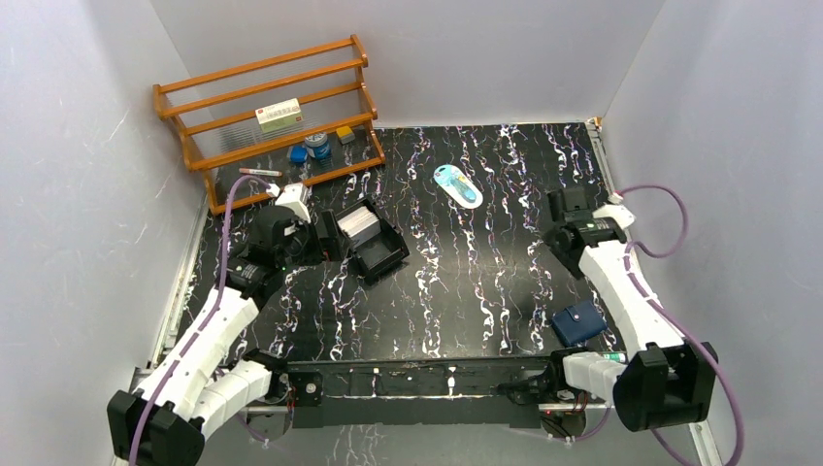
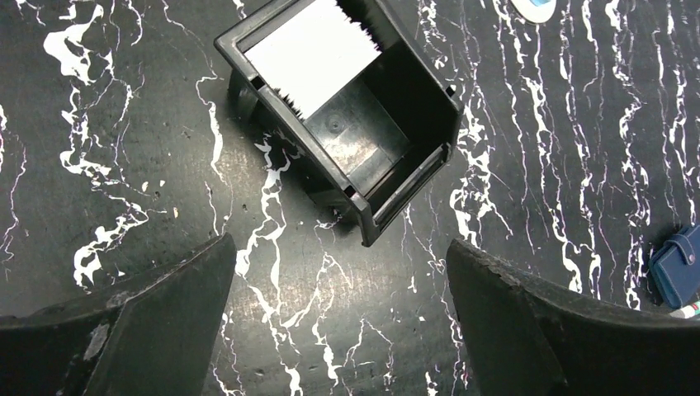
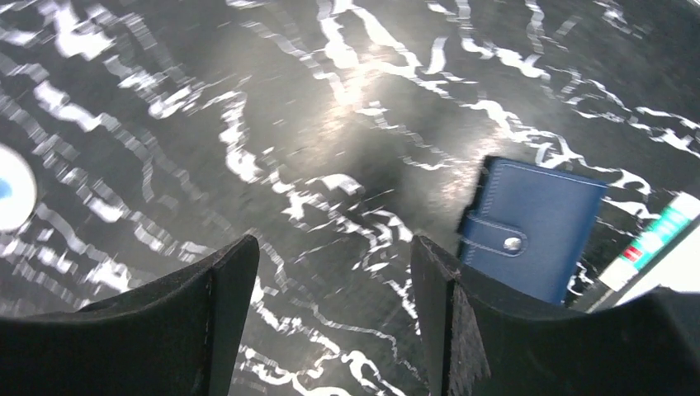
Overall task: Put the credit cards into the card holder
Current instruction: Move the card holder to the center of the board.
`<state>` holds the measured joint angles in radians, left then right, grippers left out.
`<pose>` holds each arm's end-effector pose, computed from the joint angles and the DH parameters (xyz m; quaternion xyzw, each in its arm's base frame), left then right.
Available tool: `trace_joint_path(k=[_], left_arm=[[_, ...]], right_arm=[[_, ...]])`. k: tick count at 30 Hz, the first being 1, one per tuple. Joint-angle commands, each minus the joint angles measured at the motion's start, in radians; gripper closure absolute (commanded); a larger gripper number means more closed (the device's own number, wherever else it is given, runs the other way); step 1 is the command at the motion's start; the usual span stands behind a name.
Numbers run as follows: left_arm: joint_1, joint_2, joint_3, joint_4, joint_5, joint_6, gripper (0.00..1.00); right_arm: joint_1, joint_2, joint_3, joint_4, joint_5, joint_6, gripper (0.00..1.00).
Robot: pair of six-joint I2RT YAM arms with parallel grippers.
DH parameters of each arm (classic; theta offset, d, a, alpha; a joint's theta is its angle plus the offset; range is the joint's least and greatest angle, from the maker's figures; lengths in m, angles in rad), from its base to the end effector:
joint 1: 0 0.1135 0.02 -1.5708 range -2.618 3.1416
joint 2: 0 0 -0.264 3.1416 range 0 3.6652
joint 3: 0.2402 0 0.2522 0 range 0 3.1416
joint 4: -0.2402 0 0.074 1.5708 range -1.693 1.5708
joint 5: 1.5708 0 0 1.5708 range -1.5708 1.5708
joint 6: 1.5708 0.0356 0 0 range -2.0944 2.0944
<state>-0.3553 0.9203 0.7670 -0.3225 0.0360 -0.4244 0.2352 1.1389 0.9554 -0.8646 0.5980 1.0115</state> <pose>0.1953 -0.0738 0.2953 -0.0201 0.8535 -0.2120 0.4756 0.2117 0.0301 0.2779 0.4199 0.8257 -0.0869 0.3666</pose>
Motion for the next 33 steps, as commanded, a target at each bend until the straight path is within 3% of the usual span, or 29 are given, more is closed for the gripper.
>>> trace_joint_path(k=[1,8,17,20,23,33], left_arm=[[0.002,-0.076,-0.007,0.050,-0.002,0.061,0.01],[0.001,-0.122,-0.019,0.039,-0.023,0.101,0.01],[0.001,-0.120,0.000,0.014,-0.020,0.128,0.01],[0.002,-0.117,0.001,0.012,-0.020,0.132,0.01],[0.001,-0.112,0.000,0.014,-0.001,0.132,0.01],[0.001,-0.098,0.005,0.014,0.001,0.140,0.01]], right_arm=[[-0.155,0.011,-0.054,-0.023,-0.042,0.089,0.24],[-0.314,0.036,-0.143,-0.049,-0.071,0.184,0.20],[-0.469,0.005,-0.324,0.088,-0.185,0.135,0.17],[-0.476,0.002,-0.359,0.182,-0.259,0.070,0.17],[-0.476,-0.006,-0.410,0.355,-0.437,-0.075,0.20],[-0.423,0.067,-0.360,0.436,-0.721,-0.243,0.27]])
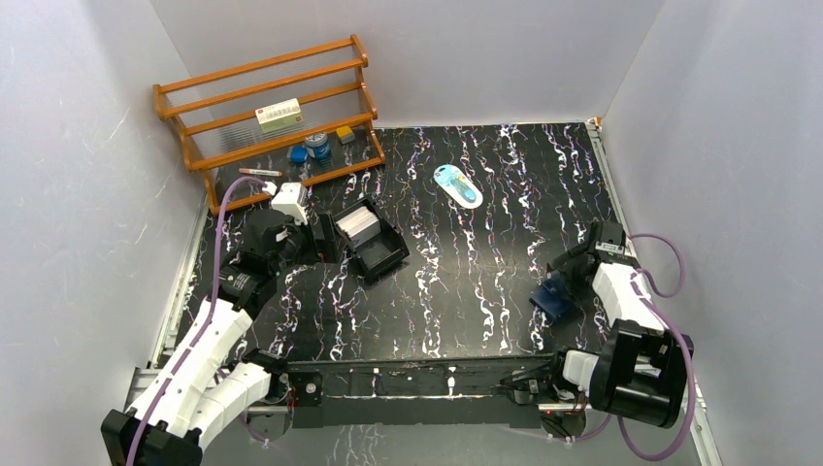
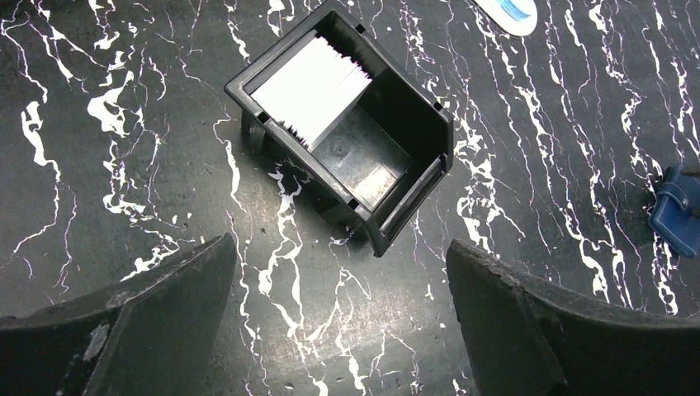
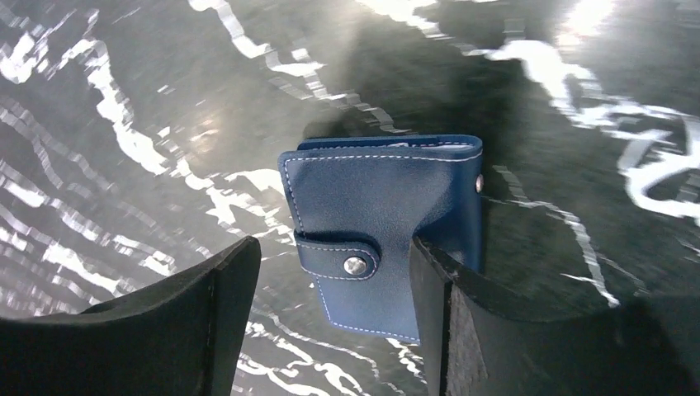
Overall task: Put the credit cards into the card holder
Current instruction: Move the card holder to the center of the board.
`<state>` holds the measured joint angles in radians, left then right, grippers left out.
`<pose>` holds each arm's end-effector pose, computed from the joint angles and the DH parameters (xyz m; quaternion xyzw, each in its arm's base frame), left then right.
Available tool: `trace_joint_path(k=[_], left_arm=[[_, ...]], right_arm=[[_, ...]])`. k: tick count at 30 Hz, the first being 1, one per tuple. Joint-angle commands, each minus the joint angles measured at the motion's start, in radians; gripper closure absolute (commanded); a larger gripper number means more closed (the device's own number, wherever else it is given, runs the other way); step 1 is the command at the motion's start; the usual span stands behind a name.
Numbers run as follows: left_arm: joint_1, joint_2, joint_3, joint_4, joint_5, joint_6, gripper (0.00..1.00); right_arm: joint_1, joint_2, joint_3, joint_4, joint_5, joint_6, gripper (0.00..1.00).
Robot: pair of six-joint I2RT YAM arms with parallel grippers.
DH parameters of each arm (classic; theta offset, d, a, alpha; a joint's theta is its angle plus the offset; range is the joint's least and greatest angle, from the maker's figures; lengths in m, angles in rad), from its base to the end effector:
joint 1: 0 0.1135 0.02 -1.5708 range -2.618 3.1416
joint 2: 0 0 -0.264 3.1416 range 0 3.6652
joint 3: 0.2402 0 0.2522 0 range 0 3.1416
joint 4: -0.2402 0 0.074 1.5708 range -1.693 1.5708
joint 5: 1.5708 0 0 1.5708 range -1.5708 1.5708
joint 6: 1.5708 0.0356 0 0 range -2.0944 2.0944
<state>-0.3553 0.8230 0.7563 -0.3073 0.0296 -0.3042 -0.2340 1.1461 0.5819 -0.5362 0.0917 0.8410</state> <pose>0.1786 -0.0674 0.3106 0.0294 0.8257 -0.1940 0.5290 0.1937 -0.0495 0.1762 0.5066 0.8290 0.0270 0.2355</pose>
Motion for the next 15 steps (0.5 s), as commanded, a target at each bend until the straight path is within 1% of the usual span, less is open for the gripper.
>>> trace_joint_path(k=[1,5,7,10,11,13,14,15], left_arm=[[0.002,0.000,0.016,-0.001,0.005,0.020,0.01],[0.002,-0.002,0.016,-0.003,-0.011,0.022,0.01],[0.002,-0.006,0.015,-0.003,-0.016,0.027,0.01],[0.001,-0.011,0.015,-0.008,-0.005,0.034,0.03],[0.003,-0.009,0.014,-0.009,0.009,0.039,0.06],[0.001,0.008,0.023,-0.009,0.055,0.017,0.12],[0.001,0.043,0.056,-0.022,0.147,-0.020,0.23],[0.001,0.064,0.084,-0.041,0.186,-0.042,0.27]], right_arm=[[0.081,0.074,0.020,0.112,-0.227,-0.075,0.27],[0.242,0.151,0.066,0.116,-0.216,-0.060,0.29],[0.382,0.204,0.103,0.107,-0.195,-0.043,0.29],[0.610,0.257,0.147,0.125,-0.196,-0.054,0.40],[0.659,0.259,0.148,0.133,-0.201,-0.053,0.42],[0.779,0.255,0.155,0.191,-0.279,-0.061,0.47],[0.813,0.232,0.168,0.200,-0.315,-0.071,0.48],[0.813,0.203,0.179,0.183,-0.306,-0.086,0.48]])
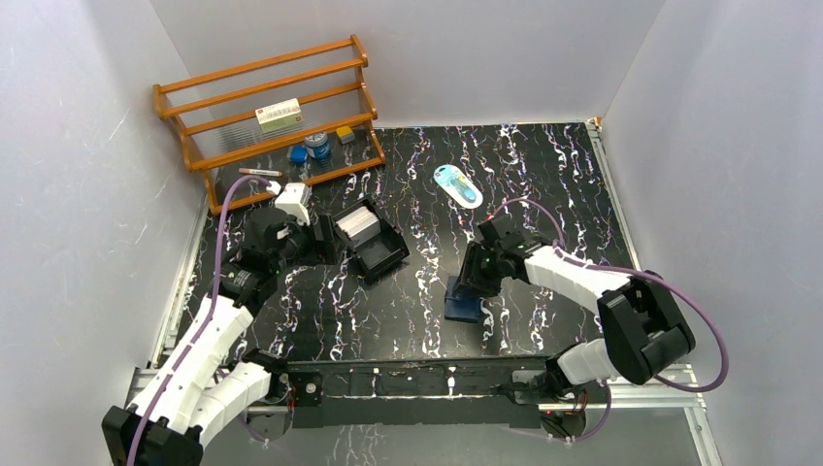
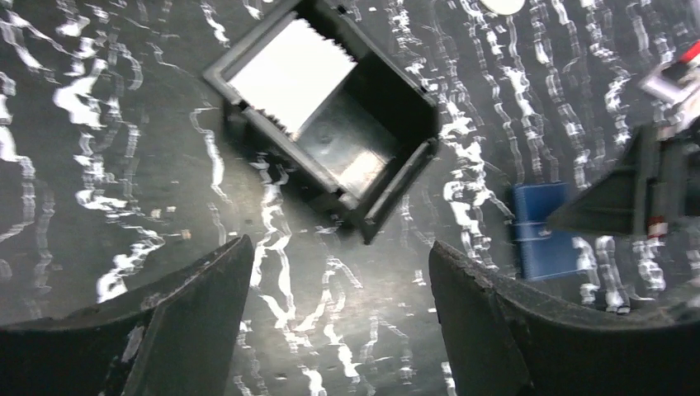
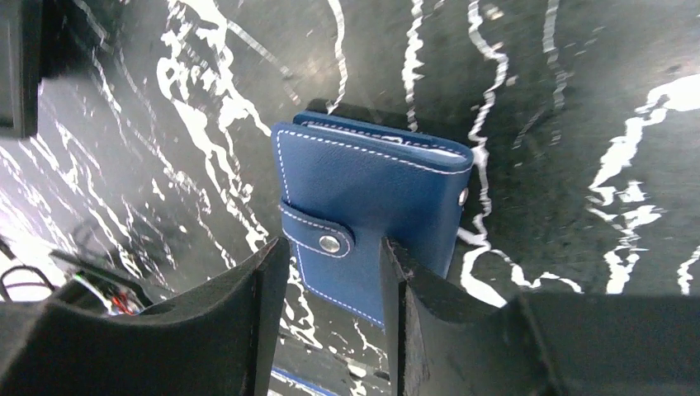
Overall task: Put the credit cards into the card holder
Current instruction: Move the card holder to the center of the board, then open the card holder at the center of the board.
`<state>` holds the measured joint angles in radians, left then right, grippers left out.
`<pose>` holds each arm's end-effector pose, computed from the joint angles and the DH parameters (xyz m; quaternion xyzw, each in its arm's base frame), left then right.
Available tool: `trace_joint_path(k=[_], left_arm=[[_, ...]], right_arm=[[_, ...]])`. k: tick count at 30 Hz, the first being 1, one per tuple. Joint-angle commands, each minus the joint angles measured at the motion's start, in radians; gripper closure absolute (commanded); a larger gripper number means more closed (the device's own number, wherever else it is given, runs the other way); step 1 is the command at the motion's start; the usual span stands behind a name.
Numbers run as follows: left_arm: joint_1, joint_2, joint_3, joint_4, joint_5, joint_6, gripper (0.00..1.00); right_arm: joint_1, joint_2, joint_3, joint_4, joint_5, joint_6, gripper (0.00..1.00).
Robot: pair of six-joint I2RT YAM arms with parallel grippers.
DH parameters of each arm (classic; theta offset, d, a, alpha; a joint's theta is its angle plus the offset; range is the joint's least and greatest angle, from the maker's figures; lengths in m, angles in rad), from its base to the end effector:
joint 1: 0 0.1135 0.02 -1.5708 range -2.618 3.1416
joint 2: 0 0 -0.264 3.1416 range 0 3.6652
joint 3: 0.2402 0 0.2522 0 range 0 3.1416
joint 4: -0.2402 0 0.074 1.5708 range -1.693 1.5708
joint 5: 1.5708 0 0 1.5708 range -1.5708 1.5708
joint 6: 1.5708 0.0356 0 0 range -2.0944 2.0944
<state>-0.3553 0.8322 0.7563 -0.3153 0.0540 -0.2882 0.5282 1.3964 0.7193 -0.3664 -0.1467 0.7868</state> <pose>0.1797 -0.0687 0.3082 0.0429 0.8298 -0.1971 0.5204 0.2199 0.1343 0.1724 0.1052 0.9573 0.2148 0.1625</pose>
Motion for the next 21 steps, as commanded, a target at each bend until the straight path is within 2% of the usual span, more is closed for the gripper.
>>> trace_joint_path(k=[1,5,12,17,21], left_arm=[[0.000,0.068,0.105,-0.046,0.183,-0.076,0.29],[-0.004,0.110,0.159,-0.086,0.253,-0.121,0.39],[-0.055,0.191,0.236,-0.149,0.306,-0.172,0.50],[-0.172,0.261,0.275,-0.170,0.238,-0.195,0.52],[-0.288,0.322,0.300,-0.169,0.180,-0.225,0.52]], right_arm=[[0.051,-0.068,0.049,0.001,-0.045,-0.047,0.48],[0.011,-0.148,0.047,-0.031,0.014,-0.092,0.48],[-0.117,-0.185,-0.065,0.033,-0.104,-0.107,0.53],[-0.130,-0.165,-0.157,0.124,-0.153,-0.062,0.52],[-0.134,-0.151,-0.192,0.153,-0.120,-0.064,0.48]])
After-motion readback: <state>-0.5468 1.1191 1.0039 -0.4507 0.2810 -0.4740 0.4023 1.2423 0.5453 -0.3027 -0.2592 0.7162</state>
